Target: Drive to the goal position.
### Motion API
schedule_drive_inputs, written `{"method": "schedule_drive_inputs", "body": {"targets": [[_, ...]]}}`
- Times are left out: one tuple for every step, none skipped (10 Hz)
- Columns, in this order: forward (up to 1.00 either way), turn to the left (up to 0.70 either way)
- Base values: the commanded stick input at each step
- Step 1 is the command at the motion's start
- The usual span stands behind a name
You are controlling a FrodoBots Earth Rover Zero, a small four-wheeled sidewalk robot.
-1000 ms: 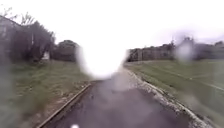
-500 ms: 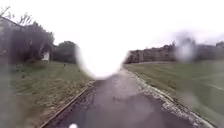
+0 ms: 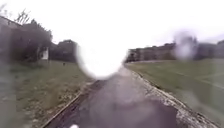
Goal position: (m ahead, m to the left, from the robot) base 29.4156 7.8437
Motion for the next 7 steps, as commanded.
{"method": "schedule_drive_inputs", "body": {"targets": [[0.70, 0.00], [0.70, 0.00], [0.70, 0.00], [0.70, 0.00], [0.70, 0.00], [0.70, 0.00], [0.70, 0.00]]}}
